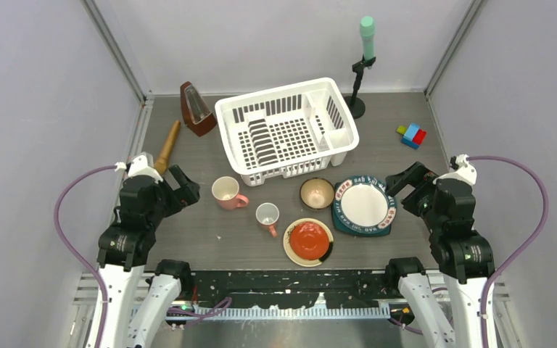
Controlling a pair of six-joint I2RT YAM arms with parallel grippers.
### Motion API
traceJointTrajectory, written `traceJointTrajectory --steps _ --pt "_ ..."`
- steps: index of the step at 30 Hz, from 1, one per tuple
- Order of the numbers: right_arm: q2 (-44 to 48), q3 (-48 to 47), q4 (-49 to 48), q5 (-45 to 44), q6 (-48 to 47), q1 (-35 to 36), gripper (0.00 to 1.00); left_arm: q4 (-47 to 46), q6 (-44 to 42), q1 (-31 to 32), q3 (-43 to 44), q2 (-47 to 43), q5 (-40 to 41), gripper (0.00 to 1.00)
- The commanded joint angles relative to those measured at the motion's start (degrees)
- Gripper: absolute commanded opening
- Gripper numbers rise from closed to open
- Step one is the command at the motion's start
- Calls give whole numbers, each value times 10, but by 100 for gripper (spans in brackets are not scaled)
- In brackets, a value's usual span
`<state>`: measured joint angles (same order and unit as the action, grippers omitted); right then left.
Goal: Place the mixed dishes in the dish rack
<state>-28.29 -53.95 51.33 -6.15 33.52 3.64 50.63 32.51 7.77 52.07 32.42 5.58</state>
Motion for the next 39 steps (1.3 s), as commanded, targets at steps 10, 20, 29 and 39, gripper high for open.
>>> traceJointTrajectory --steps 10,20,29,39 --pt "-19 16 -6 -43 13 0 98 -21 -100 0 1 43 -135 99" --pt "-36 65 -30 -18 62 1 97 -79 -81 0 -39 66 -257 97" --pt "-123 136 -84 52 113 0 84 -185 36 1 -141 64 -255 88" --pt "-220 159 -96 -19 187 0 77 -188 43 1 -154 86 -211 89"
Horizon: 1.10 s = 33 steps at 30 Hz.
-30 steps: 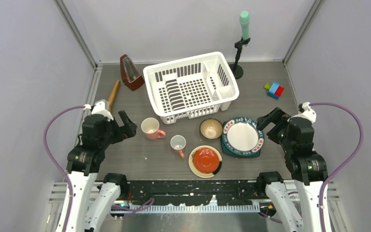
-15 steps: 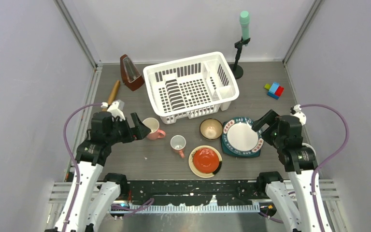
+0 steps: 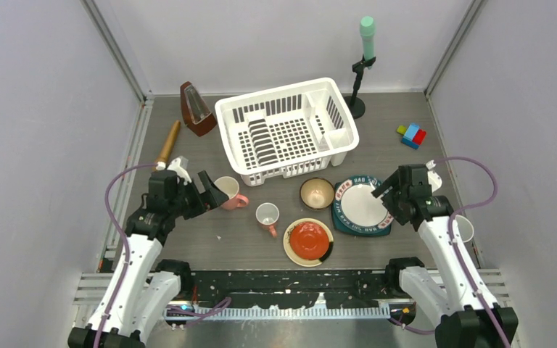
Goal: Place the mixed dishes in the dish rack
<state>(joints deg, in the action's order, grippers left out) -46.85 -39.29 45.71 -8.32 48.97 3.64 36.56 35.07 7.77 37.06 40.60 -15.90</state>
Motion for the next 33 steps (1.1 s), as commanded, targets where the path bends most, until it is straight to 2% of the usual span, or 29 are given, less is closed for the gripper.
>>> traceJointTrajectory --steps 1,3,5,9,15,18,20,23,27,33 --pt "-44 27 -88 75 26 0 76 -57 20 1 -7 6 -7 89" --pt "-50 53 -165 168 23 1 70 -70 26 1 -12 16 -31 89" --pt "-52 67 -220 183 31 14 70 -77 24 1 -13 26 -46 88" --pt "-86 32 -210 79 28 93 72 -79 9 1 -8 38 -44 88" --pt "-186 -23 -209 0 49 195 69 -85 8 1 -6 38 -22 89" --pt "-224 -44 -203 -42 56 232 69 -99 8 3 -7 42 -45 86" --pt "-241 -50 -200 -62 69 257 68 -99 5 24 -2 51 -52 84" --pt "-260 -50 -202 -80 90 283 66 -75 -14 85 15 62 7 84" --pt "-284 -50 -216 -79 95 292 50 -76 -13 145 24 69 56 85" --pt "-300 -64 -220 -67 86 294 22 -78 -22 171 48 90 65 84"
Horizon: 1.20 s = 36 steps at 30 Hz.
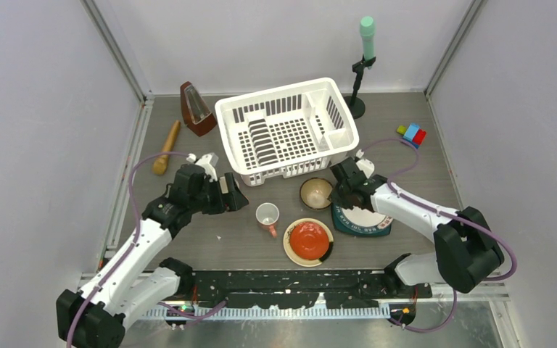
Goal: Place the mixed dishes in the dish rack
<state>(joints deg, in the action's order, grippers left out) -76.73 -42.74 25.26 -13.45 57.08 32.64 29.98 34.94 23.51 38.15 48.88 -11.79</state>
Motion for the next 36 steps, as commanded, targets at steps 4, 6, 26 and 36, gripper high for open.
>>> traceJointTrajectory --steps 4,6,26,36 --pt "20 -38 5 -19 -9 7 2 -12 -52 39 56 5 51 83" --pt "38 -41 19 -20 -21 8 0 -13 -73 53 66 4 62 82" --pt "72 -310 218 103 -94 8 0 -149 -701 180 163 22 -178 80" --pt "-44 -441 275 173 -82 8 0 41 -1034 279 311 153 -71 73"
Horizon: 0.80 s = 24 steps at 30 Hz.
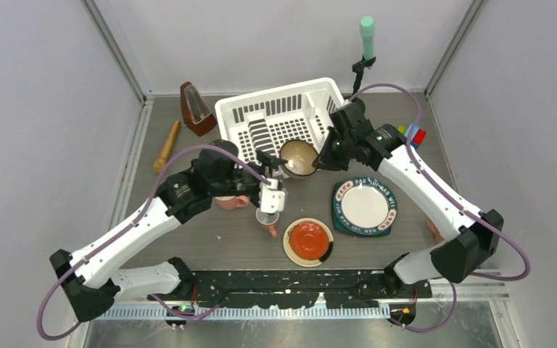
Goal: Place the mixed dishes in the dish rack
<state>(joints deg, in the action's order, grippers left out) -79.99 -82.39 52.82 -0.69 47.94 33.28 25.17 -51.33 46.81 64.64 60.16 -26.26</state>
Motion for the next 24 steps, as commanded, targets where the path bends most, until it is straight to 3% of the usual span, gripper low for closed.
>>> traceJointTrajectory --steps 1,5,16,20,24 --pt "-13 -47 -4 47 11 2 0 125 -185 57 63 59 90 71" --pt "-14 -47 -16 59 11 2 0 156 -211 87 96 99 158 70" --pt "-3 -44 -16 70 -2 2 0 166 -198 100 141 170 232 60" --pt "2 -45 -13 57 -10 2 0 199 -183 100 173 202 227 44" --pt "8 -46 -14 36 -20 2 0 246 -180 100 196 227 216 37"
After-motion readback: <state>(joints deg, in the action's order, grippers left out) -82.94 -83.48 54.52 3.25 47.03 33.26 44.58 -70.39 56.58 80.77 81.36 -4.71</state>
